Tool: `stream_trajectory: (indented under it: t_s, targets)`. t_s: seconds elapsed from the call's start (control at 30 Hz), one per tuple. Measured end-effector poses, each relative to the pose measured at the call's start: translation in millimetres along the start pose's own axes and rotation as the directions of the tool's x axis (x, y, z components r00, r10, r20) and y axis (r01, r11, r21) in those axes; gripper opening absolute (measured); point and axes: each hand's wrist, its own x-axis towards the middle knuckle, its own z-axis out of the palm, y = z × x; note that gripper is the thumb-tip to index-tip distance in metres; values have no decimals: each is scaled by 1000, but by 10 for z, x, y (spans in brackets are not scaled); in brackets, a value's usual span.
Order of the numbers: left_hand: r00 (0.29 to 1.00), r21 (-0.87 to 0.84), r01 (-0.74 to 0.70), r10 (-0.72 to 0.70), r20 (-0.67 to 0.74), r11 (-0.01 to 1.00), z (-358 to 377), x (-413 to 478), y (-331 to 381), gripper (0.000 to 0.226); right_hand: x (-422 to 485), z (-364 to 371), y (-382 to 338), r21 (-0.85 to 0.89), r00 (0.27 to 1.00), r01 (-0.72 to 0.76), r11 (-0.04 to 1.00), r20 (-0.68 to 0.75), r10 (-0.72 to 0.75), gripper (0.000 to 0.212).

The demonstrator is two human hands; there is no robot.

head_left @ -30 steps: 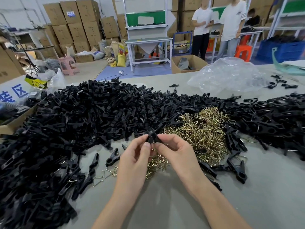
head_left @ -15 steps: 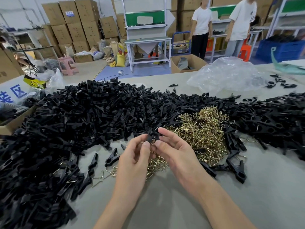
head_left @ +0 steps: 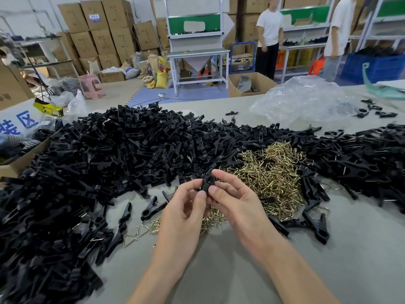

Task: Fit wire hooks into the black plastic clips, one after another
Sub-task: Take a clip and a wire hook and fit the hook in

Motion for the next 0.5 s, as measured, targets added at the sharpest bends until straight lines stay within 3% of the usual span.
stream_trajectory:
  t_s: [0.17,0.3,0.5]
  targets:
    - [1000,0,3,-3,12,1000,-25,1,22,34,-14,1,6,-70,999,25,997,46,-22,43]
    - [1000,15,-6,6,6,1000,-32,-6,-5,24,-15,-27,-3,-151,998,43,988,43,-37,45]
    - [999,34,-39,40,-14,999,-22,-20,-4,26,-29,-38,-20,-223,996,75,972,55,-65,34]
